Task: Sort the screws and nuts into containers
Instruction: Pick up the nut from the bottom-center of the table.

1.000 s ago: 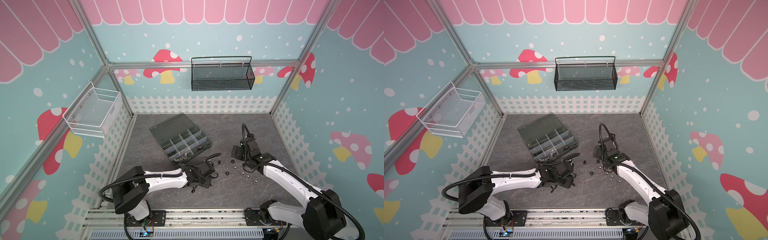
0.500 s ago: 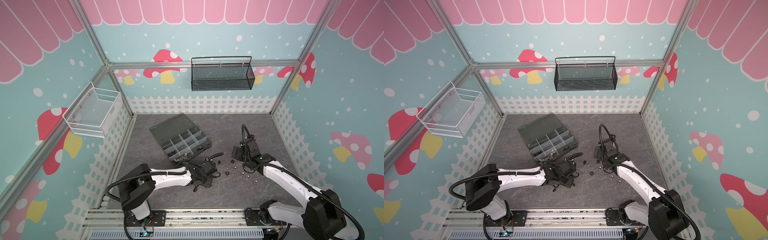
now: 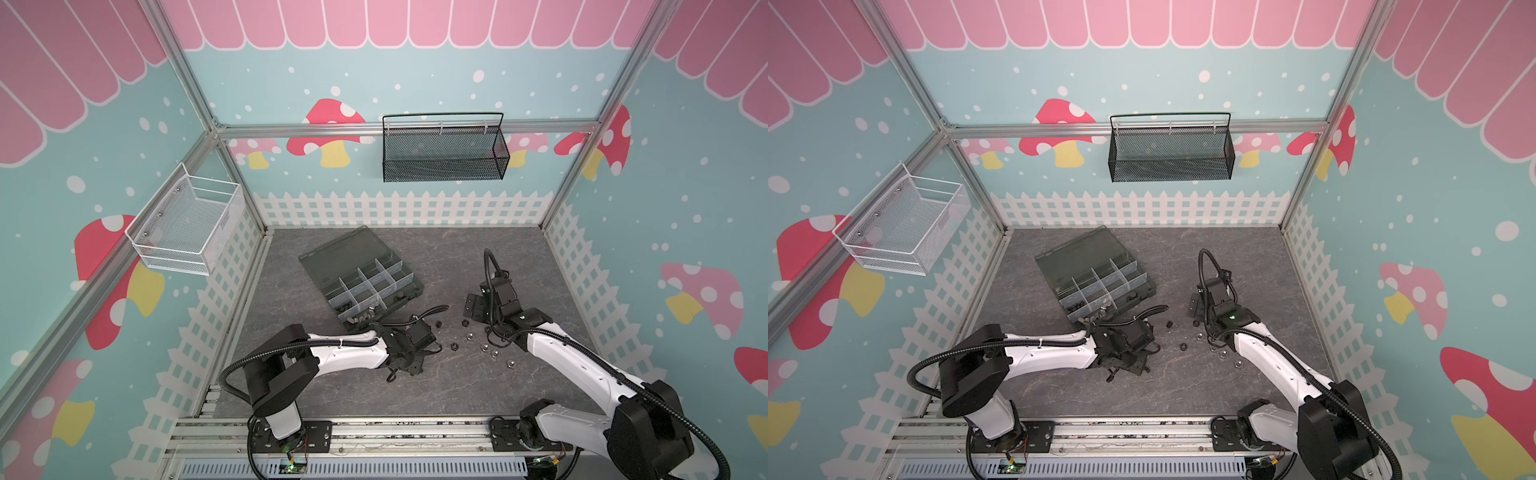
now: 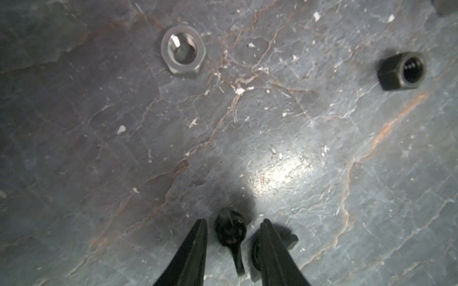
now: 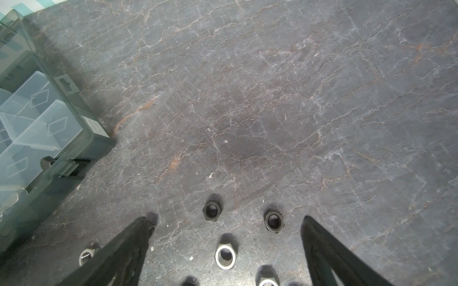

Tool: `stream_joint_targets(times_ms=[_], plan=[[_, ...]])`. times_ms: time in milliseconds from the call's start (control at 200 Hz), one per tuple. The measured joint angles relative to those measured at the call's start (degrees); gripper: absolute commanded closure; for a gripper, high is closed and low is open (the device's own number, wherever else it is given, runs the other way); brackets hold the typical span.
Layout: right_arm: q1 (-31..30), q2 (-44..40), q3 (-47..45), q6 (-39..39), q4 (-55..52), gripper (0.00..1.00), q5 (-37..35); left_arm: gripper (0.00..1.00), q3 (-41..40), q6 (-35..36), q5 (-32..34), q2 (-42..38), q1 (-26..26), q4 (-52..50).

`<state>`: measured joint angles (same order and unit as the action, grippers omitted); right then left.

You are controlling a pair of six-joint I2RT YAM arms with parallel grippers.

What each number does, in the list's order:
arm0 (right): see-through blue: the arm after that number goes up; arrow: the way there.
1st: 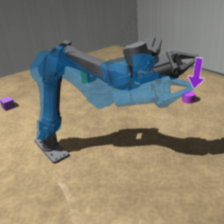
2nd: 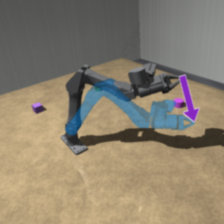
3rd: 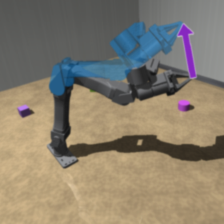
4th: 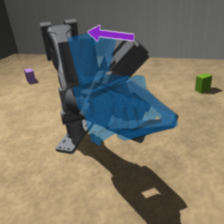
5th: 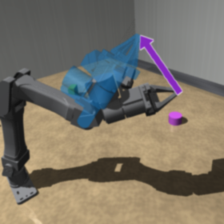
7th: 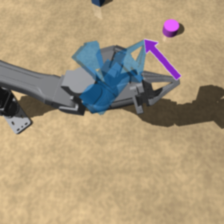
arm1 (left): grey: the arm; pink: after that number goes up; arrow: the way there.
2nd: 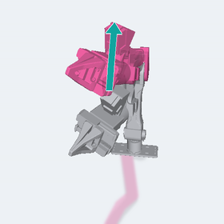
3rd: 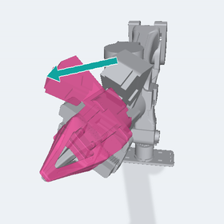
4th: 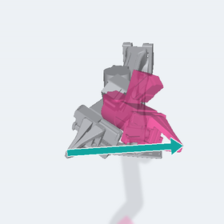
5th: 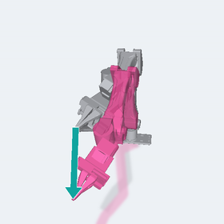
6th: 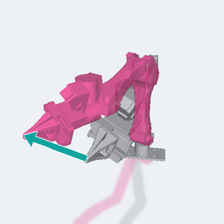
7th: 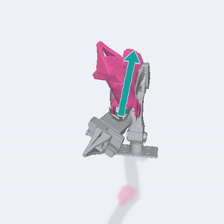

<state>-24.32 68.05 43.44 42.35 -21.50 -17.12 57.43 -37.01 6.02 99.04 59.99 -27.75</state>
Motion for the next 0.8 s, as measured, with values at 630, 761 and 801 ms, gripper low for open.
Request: stream_joint_targets(times_ms=[630,761,801], plan=[[0.0,0.0,-0.3,0.0,0.1,0.03,0.0,0.90,2.9,1.7,3.1,2.9,-0.3,-3.1],[0.0,0.0,-0.3,0.0,0.1,0.03,0.0,0.98,2.9,1.7,3.5,2.9,-0.3,-3.1],[0.0,0.0,-0.3,0.0,0.1,0.03,0.0,1.00,2.9,1.7,3.6,2.8,-0.3,-3.0]])
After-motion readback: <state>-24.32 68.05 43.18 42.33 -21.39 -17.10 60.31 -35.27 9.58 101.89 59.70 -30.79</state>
